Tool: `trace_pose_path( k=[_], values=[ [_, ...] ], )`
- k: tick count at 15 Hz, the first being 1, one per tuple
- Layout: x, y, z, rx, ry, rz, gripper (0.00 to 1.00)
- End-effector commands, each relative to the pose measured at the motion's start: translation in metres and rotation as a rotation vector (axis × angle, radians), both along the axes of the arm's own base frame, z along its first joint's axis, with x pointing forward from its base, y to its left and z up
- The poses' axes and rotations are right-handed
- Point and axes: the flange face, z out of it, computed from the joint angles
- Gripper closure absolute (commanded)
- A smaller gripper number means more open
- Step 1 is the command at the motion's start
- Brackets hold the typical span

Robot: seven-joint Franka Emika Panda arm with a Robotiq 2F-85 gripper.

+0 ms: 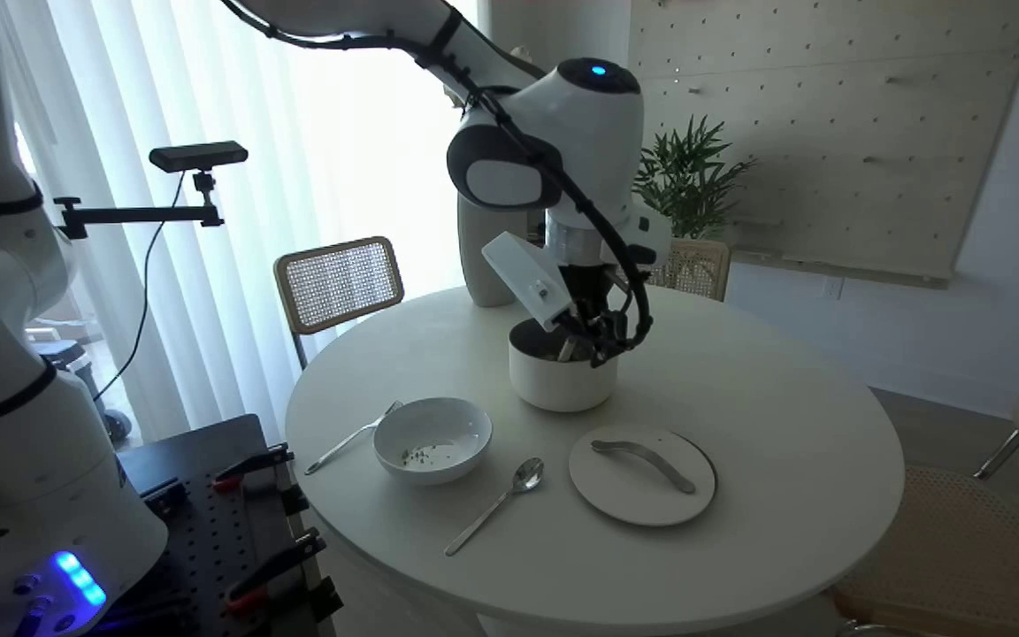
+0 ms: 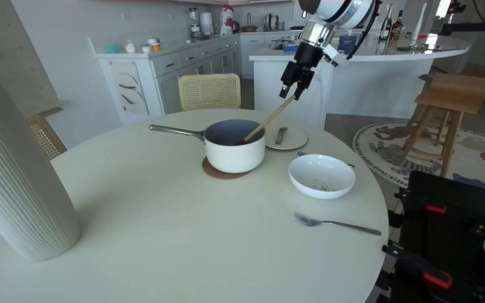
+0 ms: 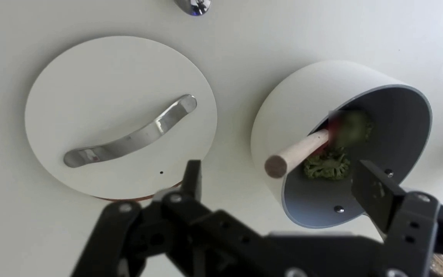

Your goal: Take the broccoli from the white bowl and put it in the white pot then take the wooden spatula out of the pot and put it on the table then put the white lid on the pot

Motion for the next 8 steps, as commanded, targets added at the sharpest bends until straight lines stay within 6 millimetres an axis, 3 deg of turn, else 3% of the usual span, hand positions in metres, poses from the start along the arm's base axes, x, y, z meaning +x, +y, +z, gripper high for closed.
trace_pose_path(
  k=[1, 4, 5, 6, 8],
  values=[
    [-0.005, 0.0052, 0.0039, 0.004, 0.02, 0.036, 0.0],
    [-0.0084, 0.0033, 0.0031, 0.002, 0.02, 0.035, 0.0],
    [-0.0088, 0.0031, 0.0029, 0.002, 0.02, 0.035, 0.1],
    [-0.009, 0.0029, 0.0029, 0.003, 0.021, 0.035, 0.28],
    [-0.0091, 0.003, 0.0023, 0.002, 0.023, 0.035, 0.44]
  ],
)
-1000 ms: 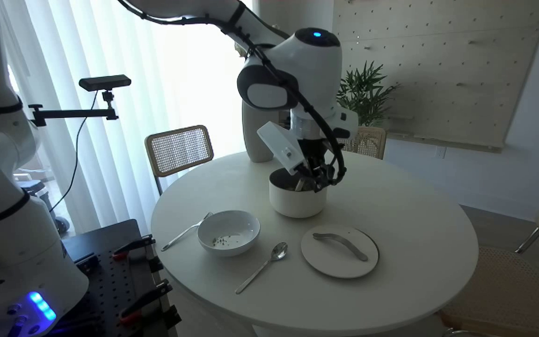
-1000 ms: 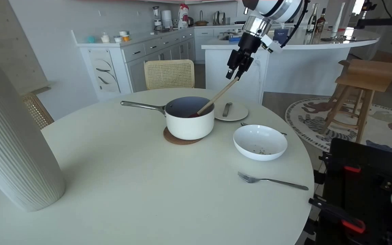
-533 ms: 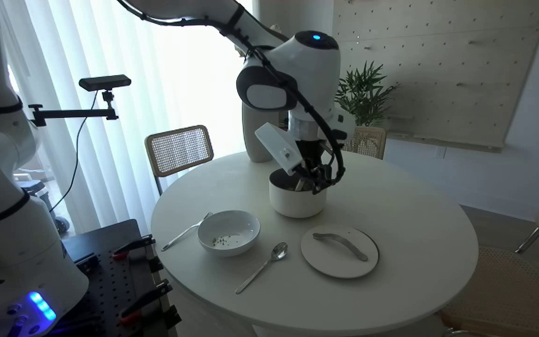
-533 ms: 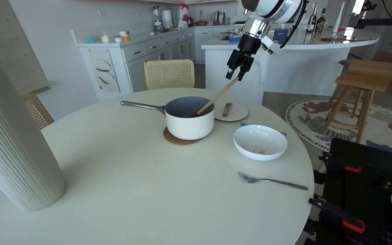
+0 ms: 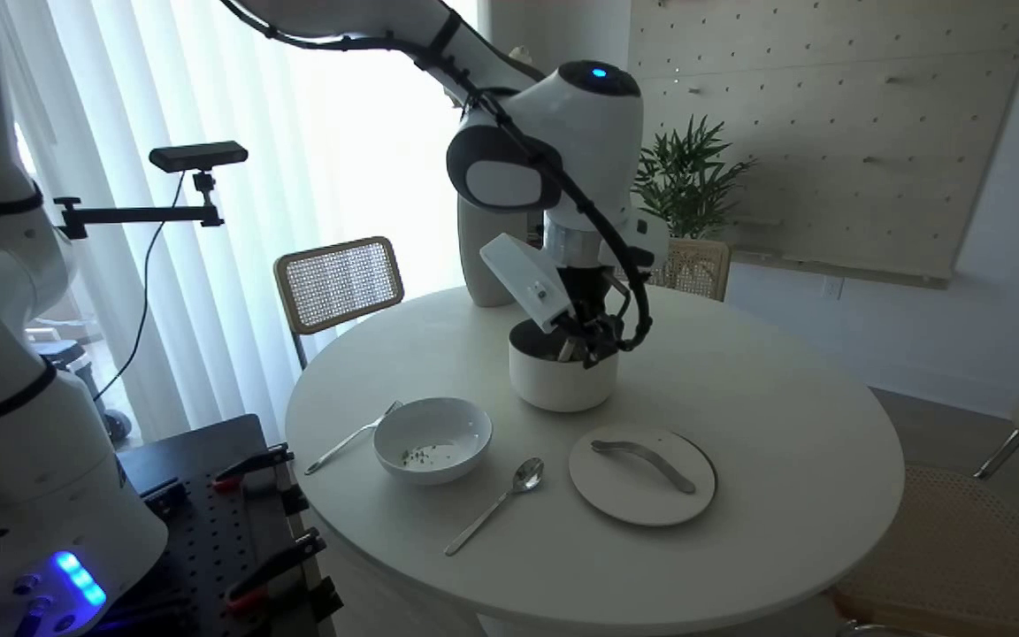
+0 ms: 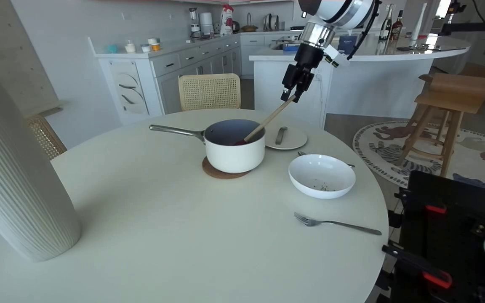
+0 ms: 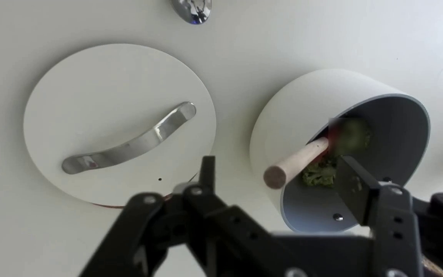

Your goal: Take the broccoli from the white bowl and put it in the white pot then take the wooden spatula out of the pot and put it on the table then put the white lid on the pot

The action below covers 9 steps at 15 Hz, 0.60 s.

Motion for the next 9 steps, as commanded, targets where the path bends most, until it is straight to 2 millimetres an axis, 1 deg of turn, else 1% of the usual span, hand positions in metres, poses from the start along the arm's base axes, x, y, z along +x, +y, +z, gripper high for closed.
trace_pose_path(
  k=[1, 7, 9],
  values=[
    [-0.0074, 0.0021, 0.0046, 0.002, 0.011, 0.023, 0.51],
    [-0.0065, 0.0054, 0.005, 0.014, 0.027, 0.035, 0.95],
    [-0.0077, 0.0065, 0.0068, 0.019, 0.029, 0.04, 0.94]
  ],
)
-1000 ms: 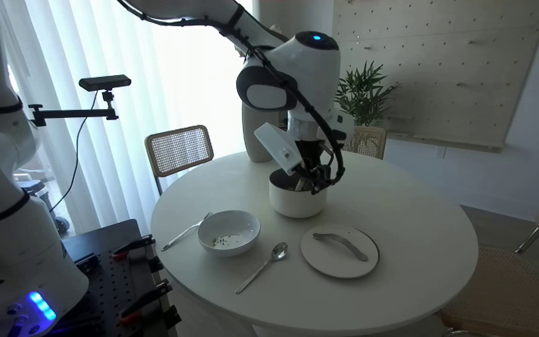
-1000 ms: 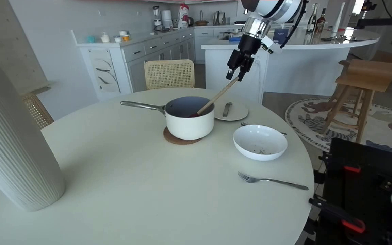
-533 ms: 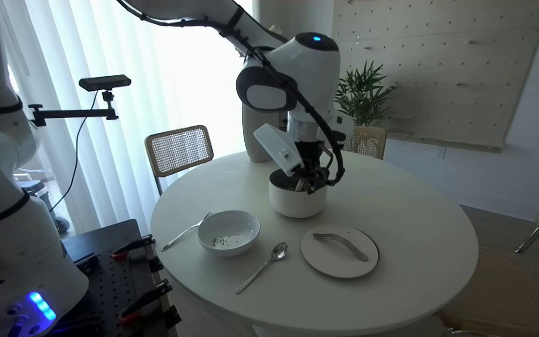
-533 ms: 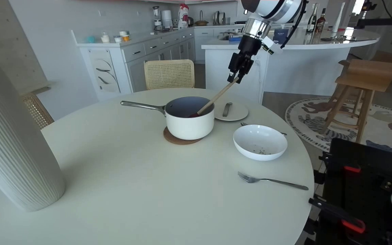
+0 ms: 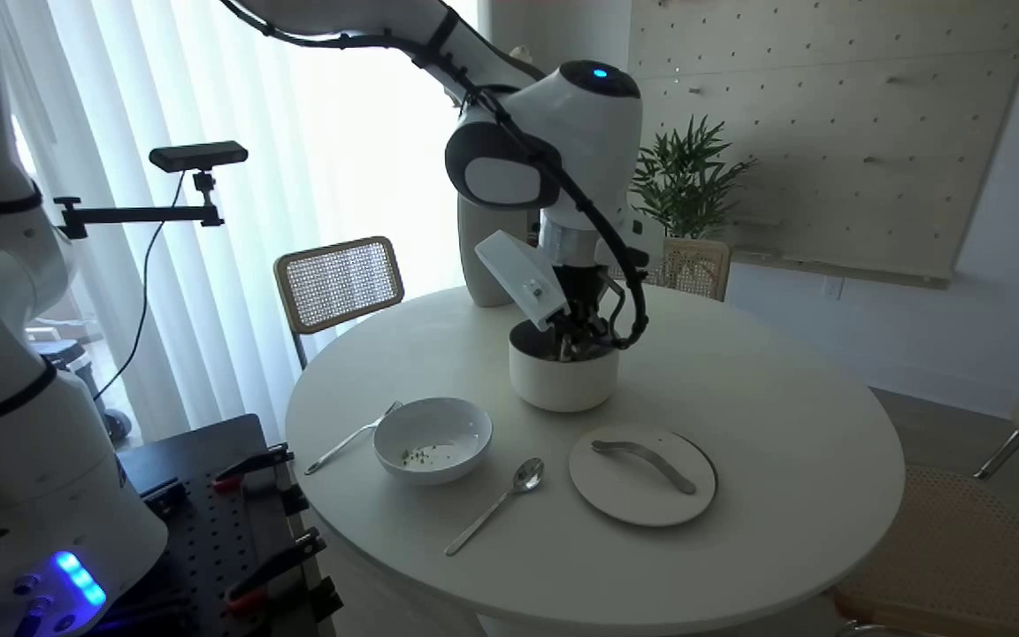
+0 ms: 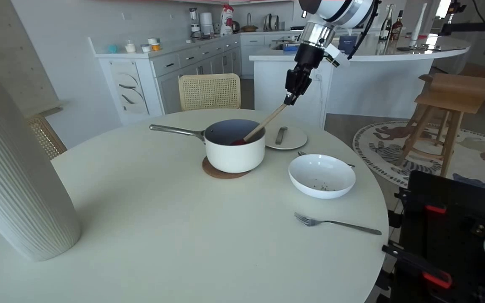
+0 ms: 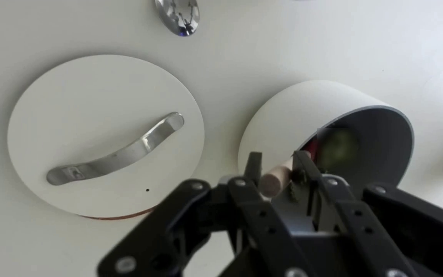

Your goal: Take the broccoli from the white bowl and put it in the white pot then take the wooden spatula out of the pot and put it on the table then put the white lid on the pot

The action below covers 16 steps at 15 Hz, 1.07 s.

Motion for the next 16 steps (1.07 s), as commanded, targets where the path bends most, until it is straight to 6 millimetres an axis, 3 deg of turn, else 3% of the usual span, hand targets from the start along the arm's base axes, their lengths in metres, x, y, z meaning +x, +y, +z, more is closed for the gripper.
trace_pose_path(
  k=[1, 10, 16],
  values=[
    [-0.006, 0.002, 0.008, 0.004, 0.012, 0.023, 0.95],
    [0.0, 0.013, 0.028, -0.032, 0.009, 0.053, 0.95],
    [0.019, 0.033, 0.046, -0.089, 0.003, 0.084, 0.95]
  ],
)
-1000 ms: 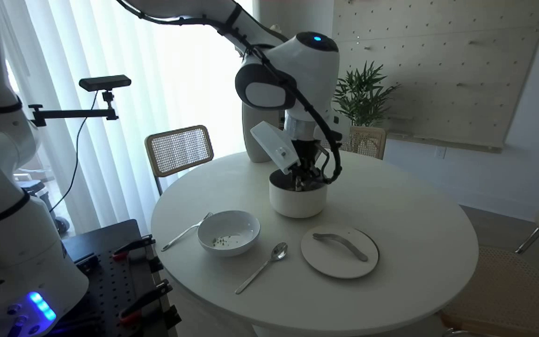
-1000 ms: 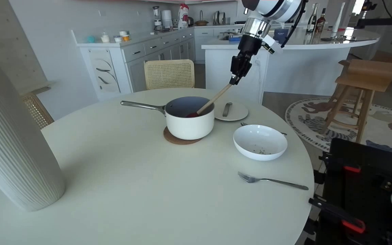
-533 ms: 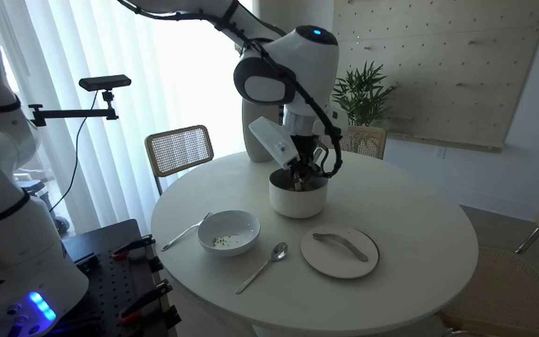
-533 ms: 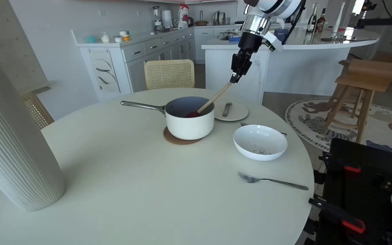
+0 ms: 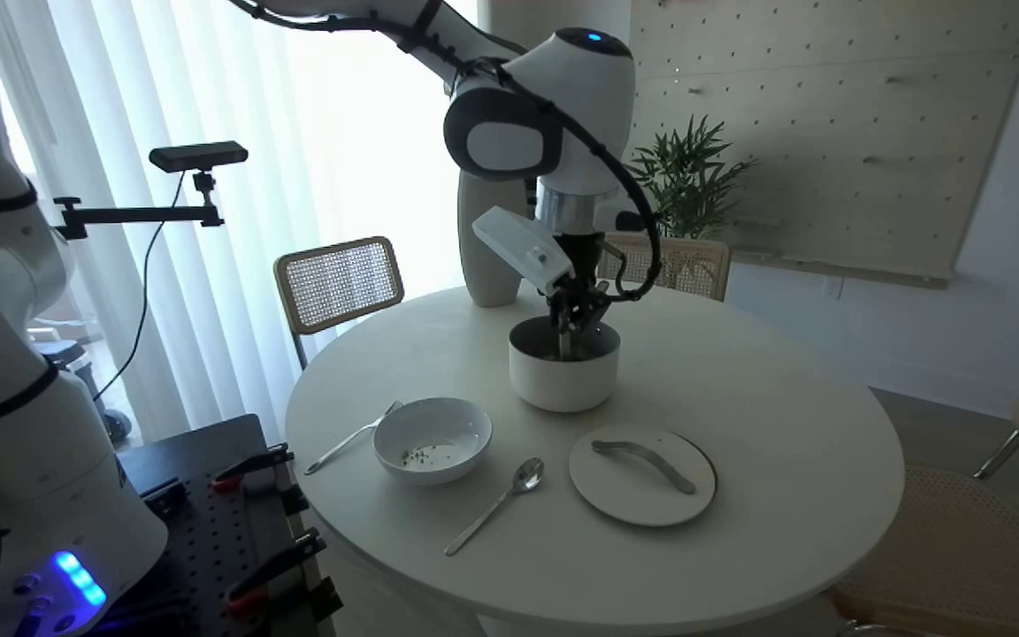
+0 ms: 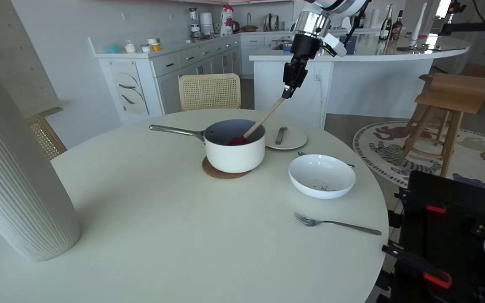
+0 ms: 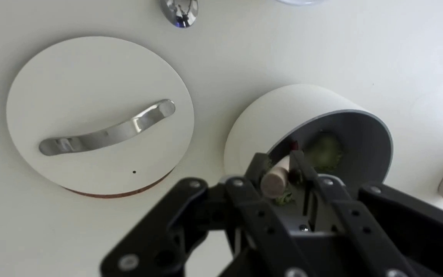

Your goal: Take the broccoli from the white bowl and put it in the white pot then take the wooden spatula out of the pot and put it on the table then put the white lid on the pot

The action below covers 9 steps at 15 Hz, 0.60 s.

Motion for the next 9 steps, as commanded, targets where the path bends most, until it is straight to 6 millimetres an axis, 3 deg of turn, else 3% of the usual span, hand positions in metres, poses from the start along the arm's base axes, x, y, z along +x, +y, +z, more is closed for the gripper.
trace_pose_path(
  k=[1, 5, 9],
  values=[
    [0.012, 0.018, 0.021, -0.037, -0.008, -0.005, 0.95],
    [0.031, 0.043, 0.042, -0.071, -0.027, -0.014, 0.95],
    [0.054, 0.08, 0.058, -0.12, -0.027, -0.02, 0.95]
  ],
)
